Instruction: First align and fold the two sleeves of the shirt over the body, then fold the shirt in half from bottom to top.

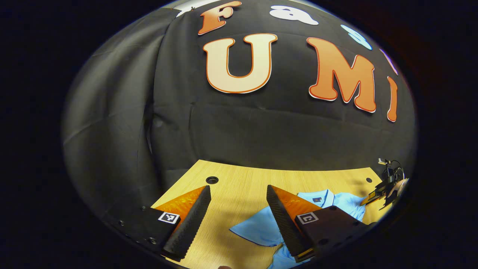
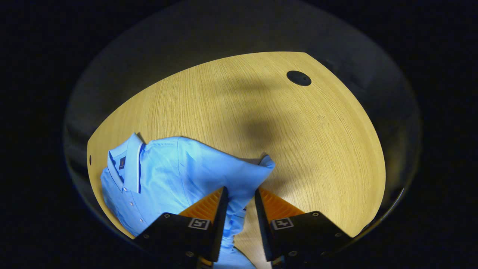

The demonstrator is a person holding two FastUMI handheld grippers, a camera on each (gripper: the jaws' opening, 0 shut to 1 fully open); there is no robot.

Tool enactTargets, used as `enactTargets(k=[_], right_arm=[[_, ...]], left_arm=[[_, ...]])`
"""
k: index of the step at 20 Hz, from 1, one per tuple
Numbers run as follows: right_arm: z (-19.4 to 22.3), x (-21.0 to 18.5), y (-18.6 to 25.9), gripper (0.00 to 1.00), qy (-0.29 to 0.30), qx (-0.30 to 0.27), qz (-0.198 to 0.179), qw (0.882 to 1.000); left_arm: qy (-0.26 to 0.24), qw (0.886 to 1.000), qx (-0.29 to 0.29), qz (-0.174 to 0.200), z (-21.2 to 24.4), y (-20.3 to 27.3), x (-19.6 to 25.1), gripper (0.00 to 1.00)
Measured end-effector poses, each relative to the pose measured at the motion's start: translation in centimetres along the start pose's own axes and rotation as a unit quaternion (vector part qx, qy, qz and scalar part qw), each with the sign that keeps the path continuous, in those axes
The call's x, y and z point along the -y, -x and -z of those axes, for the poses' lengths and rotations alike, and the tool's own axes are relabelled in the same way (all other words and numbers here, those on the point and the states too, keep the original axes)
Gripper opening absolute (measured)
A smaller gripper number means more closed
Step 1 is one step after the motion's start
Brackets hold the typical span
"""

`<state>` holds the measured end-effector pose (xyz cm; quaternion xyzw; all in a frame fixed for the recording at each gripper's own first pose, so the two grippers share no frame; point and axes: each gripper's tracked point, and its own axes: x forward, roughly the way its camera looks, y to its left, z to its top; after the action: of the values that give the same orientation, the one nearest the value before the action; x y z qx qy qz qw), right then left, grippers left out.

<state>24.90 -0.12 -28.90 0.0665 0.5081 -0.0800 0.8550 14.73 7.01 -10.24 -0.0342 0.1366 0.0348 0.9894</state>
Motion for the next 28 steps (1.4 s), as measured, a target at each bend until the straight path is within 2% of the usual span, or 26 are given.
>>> enactTargets(k=[1,2,3,5,6,7,9,10,15,16,17,21,28], right_arm=[[-0.2,0.0,0.2,0.28,-0.004,-0.003,-0.005,1.000],[-0.5,0.0,0.3,0.18,-0.005,0.003,-0.005,1.000],[-0.5,-0.2,0.2,0.06,-0.002,0.007,-0.005,1.000],[-0.5,0.0,0.4,0.00,0.011,0.010,-0.003,1.000],[-0.5,0.2,0.7,0.04,0.022,0.011,0.004,1.000],[-0.9,0.2,1.1,0.00,0.035,0.022,0.007,0.999],[-1.6,-0.4,2.4,0.00,0.061,0.042,0.007,0.997],[-2.2,-0.7,3.3,0.00,0.074,0.055,0.006,0.996],[-3.4,-3.6,8.1,0.00,0.116,0.111,0.013,0.987],[-3.3,-4.3,8.9,0.00,0.121,0.115,0.013,0.986],[-3.0,-5.1,9.7,0.00,0.125,0.119,0.013,0.985],[-1.6,-8.8,11.3,0.00,0.143,0.135,0.019,0.980],[2.5,-15.9,10.5,0.00,0.188,0.129,0.008,0.974]], left_arm=[[-0.002,1.000,0.001,-0.003,-0.2,0.1,0.0,0.98],[-0.003,1.000,0.002,-0.007,-0.3,0.3,-0.1,1.00],[-0.005,1.000,0.004,-0.011,-0.6,0.5,-0.1,0.98],[-0.008,1.000,0.007,-0.017,-0.9,1.1,-0.1,0.98],[-0.009,1.000,0.010,-0.019,-0.9,1.5,-0.1,0.98],[-0.011,1.000,0.013,-0.023,-1.2,2.0,-0.1,0.98],[-0.011,0.999,0.025,-0.030,-1.8,3.1,-0.1,1.00],[-0.007,0.999,0.031,-0.034,-1.9,3.6,-0.3,0.98],[-0.001,0.999,0.029,-0.015,-1.5,4.0,-0.4,0.96],[-0.004,0.999,0.031,-0.010,-1.5,4.1,-0.6,0.98],[-0.009,0.999,0.035,-0.006,-1.9,4.2,-0.9,0.96],[-0.018,0.999,0.036,0.009,-2.0,4.2,-2.7,0.98],[-0.013,0.999,0.025,0.021,-0.7,3.9,-6.3,0.98]])
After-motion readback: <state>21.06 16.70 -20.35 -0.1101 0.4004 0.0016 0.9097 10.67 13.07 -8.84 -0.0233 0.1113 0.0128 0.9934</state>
